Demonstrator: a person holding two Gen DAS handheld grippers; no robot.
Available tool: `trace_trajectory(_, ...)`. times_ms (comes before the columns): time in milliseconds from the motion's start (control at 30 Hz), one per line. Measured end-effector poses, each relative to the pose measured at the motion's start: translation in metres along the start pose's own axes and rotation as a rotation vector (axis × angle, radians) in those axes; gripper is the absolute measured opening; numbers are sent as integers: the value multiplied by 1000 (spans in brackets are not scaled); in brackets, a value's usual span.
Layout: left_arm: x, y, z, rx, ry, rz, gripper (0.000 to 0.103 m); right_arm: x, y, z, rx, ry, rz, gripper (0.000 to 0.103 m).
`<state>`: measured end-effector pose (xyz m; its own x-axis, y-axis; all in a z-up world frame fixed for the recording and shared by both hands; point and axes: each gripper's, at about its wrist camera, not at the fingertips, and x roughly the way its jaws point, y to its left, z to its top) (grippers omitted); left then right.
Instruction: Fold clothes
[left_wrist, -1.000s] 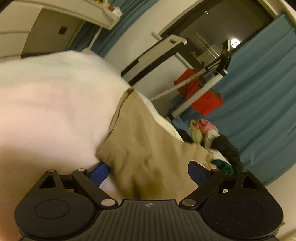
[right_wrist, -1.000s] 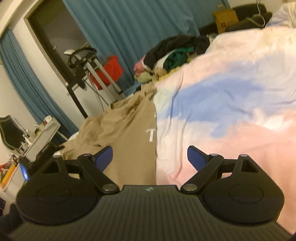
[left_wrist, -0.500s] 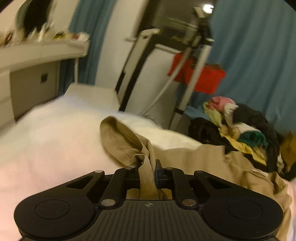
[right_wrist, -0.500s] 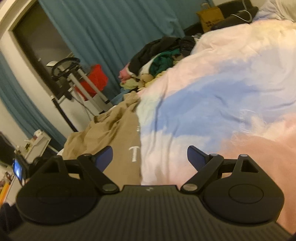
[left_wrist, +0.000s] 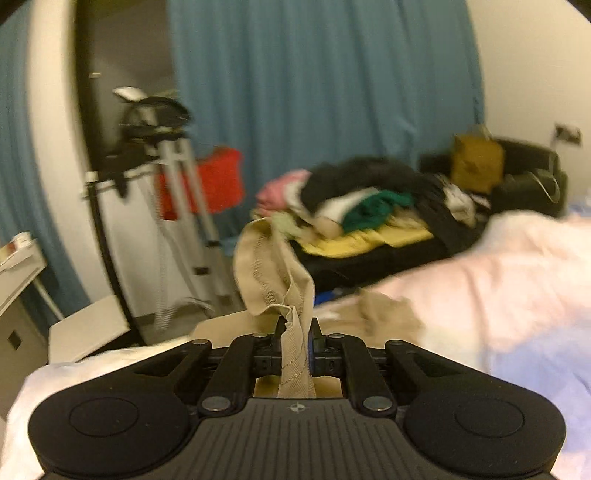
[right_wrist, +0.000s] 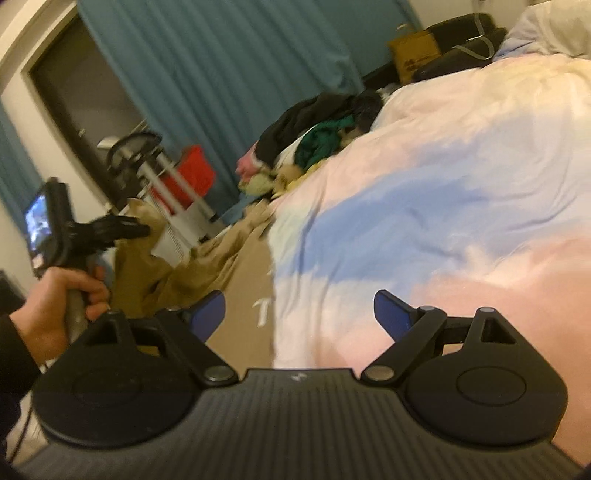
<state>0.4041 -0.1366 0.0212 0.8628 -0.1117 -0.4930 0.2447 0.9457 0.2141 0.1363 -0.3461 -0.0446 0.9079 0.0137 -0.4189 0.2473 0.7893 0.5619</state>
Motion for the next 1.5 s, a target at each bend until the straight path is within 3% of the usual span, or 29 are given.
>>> trace_trajectory(67,18,-23,-10,-3,41,-17,10,-1,-8,3,21,-13,-2,89)
trace_trajectory(200,44,-45,-31,-66,120,-55,31,6,-18,2,7,-8,-9,89)
trace_trajectory(333,30,-22,-48,-135,118,-85,48,14,-18,0,-2,10,12,89)
trace_trajectory(433,-9,17,-57,-192,122,-128,54,20,-12,-2,-17,22,38,89)
trace_trajectory(600,-125,102,-101,-308,162,-172,59,22,8,-13,-40,92,148,89)
trace_trajectory(767,-230,183,-175,-433,232,-176,60,0,40,-45,-36,258,326,89)
trace_trajectory(933,-284,233,-245,-533,330,-257,58,-24,72,-77,-28,430,507,89)
trace_trajectory(1200,-344,263,-284,-582,293,-306,58,-17,120,-146,-71,648,521,58)
trace_trajectory(1333,-379,260,-291,-590,258,-316,58,-13,143,-181,-94,755,519,56)
trace_trajectory(1433,-400,257,-290,-584,230,-315,58,-9,161,-207,-112,835,517,35)
trace_trajectory(1467,-407,256,-290,-577,223,-306,58,-8,167,-216,-117,862,516,18)
trace_trajectory(1500,-412,255,-290,-567,221,-295,58,-11,171,-216,-131,863,519,9)
